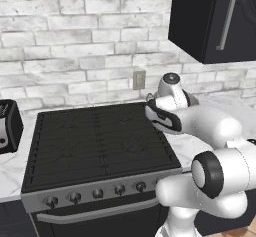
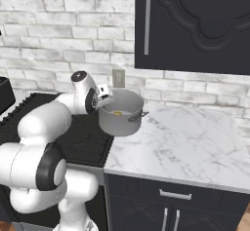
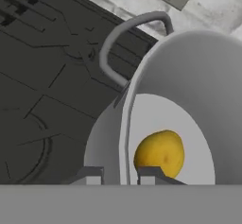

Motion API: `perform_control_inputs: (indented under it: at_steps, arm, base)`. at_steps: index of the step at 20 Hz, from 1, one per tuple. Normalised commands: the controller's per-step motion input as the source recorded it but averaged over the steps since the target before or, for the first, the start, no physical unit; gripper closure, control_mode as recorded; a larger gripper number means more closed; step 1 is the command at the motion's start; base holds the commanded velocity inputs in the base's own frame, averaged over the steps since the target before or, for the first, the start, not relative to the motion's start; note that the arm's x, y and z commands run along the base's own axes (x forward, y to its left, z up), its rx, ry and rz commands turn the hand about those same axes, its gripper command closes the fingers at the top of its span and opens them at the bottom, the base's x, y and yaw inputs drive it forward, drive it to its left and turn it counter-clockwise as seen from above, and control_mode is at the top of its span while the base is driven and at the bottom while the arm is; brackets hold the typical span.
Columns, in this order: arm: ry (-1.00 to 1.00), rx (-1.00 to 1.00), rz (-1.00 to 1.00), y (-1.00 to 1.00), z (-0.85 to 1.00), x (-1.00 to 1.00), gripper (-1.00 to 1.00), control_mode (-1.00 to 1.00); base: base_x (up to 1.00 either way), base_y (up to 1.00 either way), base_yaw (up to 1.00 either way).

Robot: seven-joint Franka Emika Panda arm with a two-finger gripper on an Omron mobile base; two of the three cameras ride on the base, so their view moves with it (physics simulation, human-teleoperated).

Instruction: Turn on the sink faucet. Then move the lemon from the counter to the sink. Turn off the sink. Move the vegetable from the sink to the pot next to the stove. Finally move the pot to the rear left burner.

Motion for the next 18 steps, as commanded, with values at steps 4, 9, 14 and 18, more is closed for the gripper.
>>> perform_control_inputs:
  at_steps: [4,9,14,18]
  arm:
    - [0.00,-0.02,0.30,0.89,0.23,0.00,1.00,-1.00]
    - [0.01,-0.05,0.32,0.91,0.19,0.00,1.00,-1.00]
    - [0.01,-0.11,0.30,0.99,0.05,0.00,1.00,-1.00]
    - [0.00,-0.14,0.28,0.96,0.00,0.00,1.00,-1.00]
  base:
    - [0.00,0.00,0.00]
    - [0.00,0.00,0.00]
    - [0.00,0.00,0.00]
    - [0.00,0.00,0.00]
